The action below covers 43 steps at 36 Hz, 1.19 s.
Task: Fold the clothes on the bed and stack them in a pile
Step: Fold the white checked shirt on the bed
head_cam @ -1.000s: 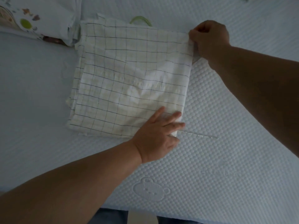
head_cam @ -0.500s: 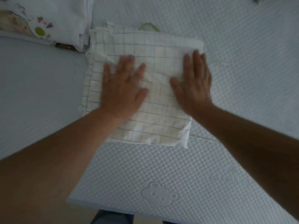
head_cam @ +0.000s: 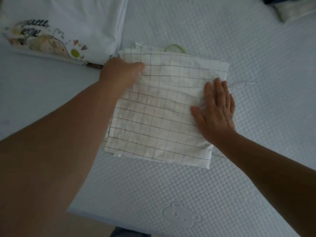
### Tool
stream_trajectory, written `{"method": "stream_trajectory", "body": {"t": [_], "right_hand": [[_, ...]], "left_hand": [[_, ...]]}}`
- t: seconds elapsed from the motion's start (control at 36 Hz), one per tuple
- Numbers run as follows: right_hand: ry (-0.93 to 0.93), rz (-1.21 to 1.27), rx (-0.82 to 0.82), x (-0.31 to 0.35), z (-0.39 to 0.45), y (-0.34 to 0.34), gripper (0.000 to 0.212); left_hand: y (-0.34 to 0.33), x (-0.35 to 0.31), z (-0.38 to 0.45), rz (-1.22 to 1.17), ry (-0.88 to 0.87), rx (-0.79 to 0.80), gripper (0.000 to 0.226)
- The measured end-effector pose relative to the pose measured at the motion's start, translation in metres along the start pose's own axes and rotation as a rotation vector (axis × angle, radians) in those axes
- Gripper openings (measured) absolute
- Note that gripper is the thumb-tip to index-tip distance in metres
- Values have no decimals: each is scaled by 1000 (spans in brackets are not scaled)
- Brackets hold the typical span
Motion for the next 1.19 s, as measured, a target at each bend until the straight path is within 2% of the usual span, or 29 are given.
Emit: {"method": "stream_trajectory", "body": {"t": [0.11, 0.19, 0.25, 0.33, 0.36, 0.42, 0.5, 0.56, 0.64, 0.78, 0.86, 0.92, 0.94, 1.0, 1.06, 1.08, 1.14, 1.19], "right_hand": [[-11, 7, -8, 2, 1, -1, 77], [-11, 11, -16, 2, 1, -2, 77], [-13, 13, -22, 2, 1, -2, 77], [-22, 17, -22, 2, 1, -4, 77], [-25, 22, -22, 2, 2, -4, 77], [-24, 27, -22, 2, 2, -5, 77], [-24, 34, -23, 2, 3, -5, 77], [-27, 35, -20, 2, 3, -4, 76], [-20, 29, -23, 4, 2, -3, 77], [61, -60, -16, 14, -1, -8, 81], [72, -113, 29, 15, -1, -17, 81], [65, -110, 24, 16, 0, -17, 81], [64, -105, 19, 16, -1, -15, 82], [71, -101, -9, 19, -3, -9, 81], [106, -108, -35, 26, -4, -5, 78], [130, -116, -37, 29, -4, -5, 77], [151, -136, -3, 31, -3, -12, 76], [148, -164, 38, 27, -3, -21, 75]], "left_hand": [[6, -4, 9, -24, 142, 66, 43], [0, 1, 6, -52, 172, 106, 45], [0, 6, 2, -185, 192, 67, 45], [7, 15, -4, -394, 240, -40, 60], [6, 19, -6, -443, 281, -38, 58], [2, 25, -12, -478, 385, 24, 40], [2, 26, -16, -397, 449, 102, 19], [7, 16, -9, -296, 379, 98, 20], [17, -13, 10, -34, 87, 50, 23], [30, -44, 15, 251, -316, -185, 18], [31, -42, 7, 207, -392, -314, 34], [31, -50, -15, 130, -552, -370, 35], [24, -52, -30, 115, -652, -322, 34], [-8, -49, -60, 139, -825, -79, 39], [-51, -32, -84, 316, -905, 209, 53], [-67, -18, -88, 453, -909, 295, 59], [-78, 8, -73, 641, -854, 318, 68], [-67, 24, -45, 703, -749, 236, 79]]}}
Point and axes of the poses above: each hand's wrist, its own z-axis towards the middle knuckle, its own y-axis out of the back of the hand, x = y × z, the point moved 8 cm from there along z, towards the middle knuckle, and after that the axes turned 15 degrees about -z, right-handed, at the moved point
